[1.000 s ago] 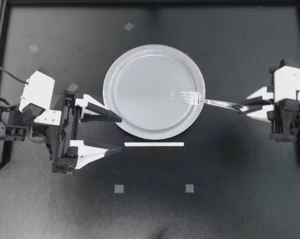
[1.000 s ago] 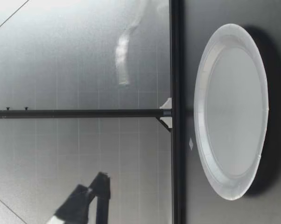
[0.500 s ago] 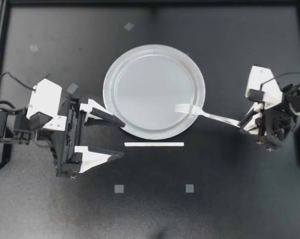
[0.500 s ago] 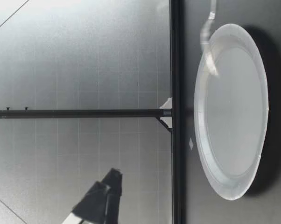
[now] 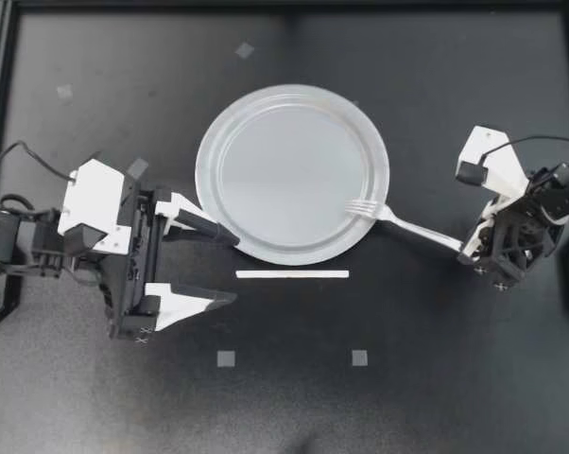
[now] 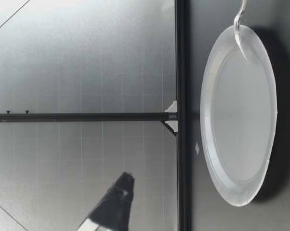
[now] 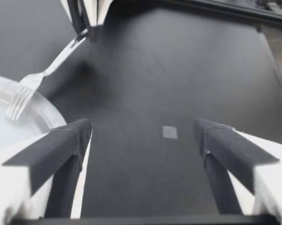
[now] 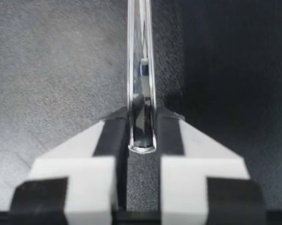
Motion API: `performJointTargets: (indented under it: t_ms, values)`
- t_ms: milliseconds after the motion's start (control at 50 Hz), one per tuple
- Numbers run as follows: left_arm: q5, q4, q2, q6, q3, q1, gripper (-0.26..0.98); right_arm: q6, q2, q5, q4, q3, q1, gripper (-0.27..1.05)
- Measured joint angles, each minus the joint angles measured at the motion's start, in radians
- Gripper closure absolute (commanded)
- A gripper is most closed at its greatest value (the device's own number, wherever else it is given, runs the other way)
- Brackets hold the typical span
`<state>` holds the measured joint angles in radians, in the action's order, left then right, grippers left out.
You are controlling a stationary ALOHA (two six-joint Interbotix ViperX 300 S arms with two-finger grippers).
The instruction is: Pick up the fork and place it on the plate.
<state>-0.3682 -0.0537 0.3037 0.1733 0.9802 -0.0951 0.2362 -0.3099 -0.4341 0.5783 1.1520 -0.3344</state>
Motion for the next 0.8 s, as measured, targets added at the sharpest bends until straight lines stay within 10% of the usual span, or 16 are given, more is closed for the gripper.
performJointTargets:
  t_ms: [600,800]
  values:
    - [0.0,0.0,-0.015,0.0,0.011,-0.002,-0.07,-0.063,0.078,0.0,-0.002,-0.035,0.002,0.69]
    - [0.0,0.0,-0.015,0.0,0.017,-0.002,-0.07,-0.063,0.098,-0.008,-0.002,-0.038,0.002,0.47]
